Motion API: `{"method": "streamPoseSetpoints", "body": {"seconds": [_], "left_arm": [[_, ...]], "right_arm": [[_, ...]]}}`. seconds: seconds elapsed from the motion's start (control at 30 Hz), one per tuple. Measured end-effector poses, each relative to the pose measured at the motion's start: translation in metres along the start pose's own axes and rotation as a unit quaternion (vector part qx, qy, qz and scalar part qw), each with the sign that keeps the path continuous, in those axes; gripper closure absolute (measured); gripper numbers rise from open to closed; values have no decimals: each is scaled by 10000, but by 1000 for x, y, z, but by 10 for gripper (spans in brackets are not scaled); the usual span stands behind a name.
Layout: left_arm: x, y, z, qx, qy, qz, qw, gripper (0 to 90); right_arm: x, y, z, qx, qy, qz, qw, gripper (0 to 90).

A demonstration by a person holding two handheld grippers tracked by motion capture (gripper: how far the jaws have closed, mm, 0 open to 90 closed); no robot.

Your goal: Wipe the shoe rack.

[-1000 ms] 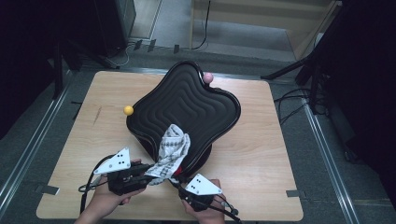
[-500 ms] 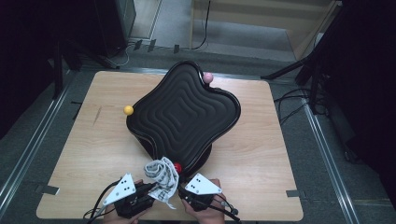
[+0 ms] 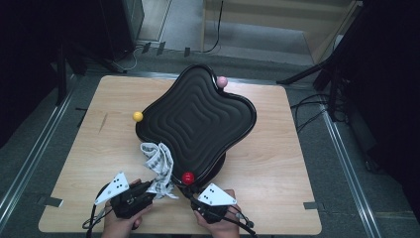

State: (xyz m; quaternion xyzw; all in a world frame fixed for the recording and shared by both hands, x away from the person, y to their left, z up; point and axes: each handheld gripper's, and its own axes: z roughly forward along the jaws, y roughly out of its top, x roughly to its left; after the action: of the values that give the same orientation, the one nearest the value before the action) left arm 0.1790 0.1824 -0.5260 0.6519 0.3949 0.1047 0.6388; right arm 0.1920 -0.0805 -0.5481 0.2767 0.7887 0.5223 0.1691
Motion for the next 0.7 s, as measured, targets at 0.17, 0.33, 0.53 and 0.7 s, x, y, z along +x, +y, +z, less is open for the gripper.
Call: {"method": "streamPoseSetpoints", "body": {"seconds": [0.17, 0.33, 0.53, 0.7], "left_arm": [[17, 10, 5, -58, 403, -156, 9990, 774], [5, 7, 9, 68, 425, 19, 9991, 779], [-3, 5, 5, 167, 192, 81, 9996, 777], [11, 16, 10, 171, 296, 7, 9994, 774]], "right_arm": [[0, 0, 0, -6, 2, -7, 10000, 761], [0, 0, 0, -13, 5, -5, 10000, 761], [-1, -1, -1, -14, 2, -2, 10000, 761], [-2, 0, -1, -1, 11, -17, 10000, 761]]}}
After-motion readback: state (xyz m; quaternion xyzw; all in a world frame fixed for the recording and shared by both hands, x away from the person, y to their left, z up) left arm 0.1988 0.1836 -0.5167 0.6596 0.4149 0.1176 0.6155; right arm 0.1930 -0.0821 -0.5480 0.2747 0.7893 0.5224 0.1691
